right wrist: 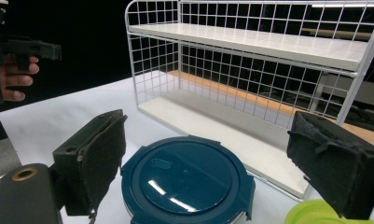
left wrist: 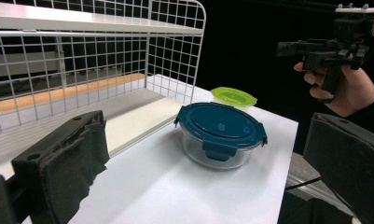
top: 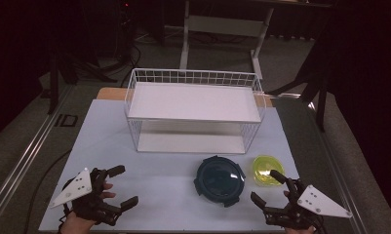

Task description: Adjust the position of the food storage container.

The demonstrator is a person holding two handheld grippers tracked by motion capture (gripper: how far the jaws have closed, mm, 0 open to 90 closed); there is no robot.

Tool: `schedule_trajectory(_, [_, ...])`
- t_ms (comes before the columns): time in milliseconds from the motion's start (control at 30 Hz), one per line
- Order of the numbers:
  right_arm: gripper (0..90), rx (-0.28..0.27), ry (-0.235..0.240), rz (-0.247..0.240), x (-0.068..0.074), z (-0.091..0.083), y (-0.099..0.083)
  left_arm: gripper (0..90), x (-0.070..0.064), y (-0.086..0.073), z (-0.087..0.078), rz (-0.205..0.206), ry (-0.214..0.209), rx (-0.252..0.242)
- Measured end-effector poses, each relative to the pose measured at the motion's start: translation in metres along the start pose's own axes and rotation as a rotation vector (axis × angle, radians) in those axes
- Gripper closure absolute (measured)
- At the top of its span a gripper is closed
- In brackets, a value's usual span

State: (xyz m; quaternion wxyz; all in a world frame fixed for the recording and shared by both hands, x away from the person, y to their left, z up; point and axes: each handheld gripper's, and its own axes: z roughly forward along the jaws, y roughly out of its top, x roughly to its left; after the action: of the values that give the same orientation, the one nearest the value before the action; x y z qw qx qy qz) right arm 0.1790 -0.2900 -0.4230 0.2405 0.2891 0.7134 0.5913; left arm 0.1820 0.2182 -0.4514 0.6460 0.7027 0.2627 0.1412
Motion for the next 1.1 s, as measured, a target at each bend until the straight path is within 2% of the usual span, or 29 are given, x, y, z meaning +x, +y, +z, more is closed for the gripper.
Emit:
schedule_trajectory(100, [10.7,0.005,0.016,0.02,0.0,0.0,0.001,0.0,0.0,0.001,-0.001,0.006,0.004,-0.005])
schedule_trajectory(133, [10.7,0.023,-0.021,0.013,0.0,-0.001,0.003,0.0,0.001,0.002,-0.001,0.008,0.003,-0.006])
schedule_trajectory(167, [10.7,0.023,-0.021,0.013,0.0,-0.001,0.003,0.0,0.001,0.002,-0.001,0.008,0.003,-0.006])
schedule_trajectory(300, [10.8,0.027,0.006,0.039,-0.003,-0.004,0.003,0.0,0.002,0.002,0.0,0.01,0.006,0.001])
schedule_trajectory(400, [10.8,0.046,0.007,0.032,-0.003,-0.004,0.003,0.0,0.002,0.0,0.001,0.013,0.003,0.009])
schedule_trajectory(433, [13.6,0.066,0.007,0.013,-0.003,-0.003,0.001,0.0,0.001,0.0,0.002,0.021,0.005,0.016])
schedule_trajectory(533, [15.1,0.083,0.019,0.014,-0.003,-0.002,-0.001,0.0,0.001,-0.001,0.004,0.02,-0.003,0.018])
schedule_trajectory(567, [22.7,0.11,0.042,0.02,-0.004,0.001,-0.005,0.0,0.001,-0.002,0.005,0.025,0.001,0.024])
schedule_trajectory(633, [28.4,0.14,0.06,0.034,-0.006,0.003,-0.01,0.0,0.001,-0.002,0.005,0.028,0.0,0.026])
schedule_trajectory(667, [28.4,0.14,0.06,0.034,-0.006,0.003,-0.01,0.0,0.001,-0.002,0.006,0.031,0.001,0.027])
schedule_trajectory(700, [35.6,0.175,0.067,0.041,-0.008,0.005,-0.016,0.0,0.001,-0.002,0.006,0.032,0.0,0.028])
schedule_trajectory(733, [35.6,0.175,0.067,0.041,-0.008,0.005,-0.016,0.0,0.001,-0.002,0.006,0.031,-0.001,0.026])
schedule_trajectory(767, [39.2,0.188,0.069,0.042,-0.009,0.006,-0.018,0.0,0.001,-0.002,0.006,0.029,-0.004,0.025])
schedule_trajectory(833, [51.5,0.225,0.072,0.048,-0.009,0.009,-0.025,0.0,0.001,-0.002,0.007,0.029,-0.002,0.026])
schedule_trajectory(867, [51.5,0.225,0.072,0.048,-0.009,0.009,-0.025,0.0,0.001,-0.002,0.007,0.029,-0.004,0.025])
schedule_trajectory(900, [58.8,0.246,0.077,0.059,-0.011,0.012,-0.03,0.0,0.001,-0.003,0.007,0.03,-0.004,0.026])
schedule_trajectory(933, [58.8,0.246,0.077,0.059,-0.011,0.012,-0.03,0.0,0.001,-0.003,0.007,0.03,-0.004,0.026])
schedule_trajectory(967, [65.9,0.27,0.082,0.07,-0.013,0.015,-0.035,0.0,0.001,-0.003,0.006,0.029,-0.006,0.023])
schedule_trajectory(1000, [65.9,0.27,0.082,0.07,-0.013,0.015,-0.035,0.0,0.001,-0.003,0.006,0.029,-0.006,0.023])
schedule_trajectory(1033, [73.7,0.293,0.08,0.07,-0.015,0.017,-0.04,0.0,0.001,-0.003,0.006,0.031,-0.005,0.023])
schedule_trajectory(1067, [73.7,0.293,0.08,0.07,-0.015,0.017,-0.04,0.0,0.001,-0.003,0.006,0.031,-0.005,0.023])
schedule_trajectory(1100, [81.5,0.324,0.081,0.062,-0.016,0.02,-0.043,0.0,0.001,-0.003,0.006,0.028,-0.006,0.023])
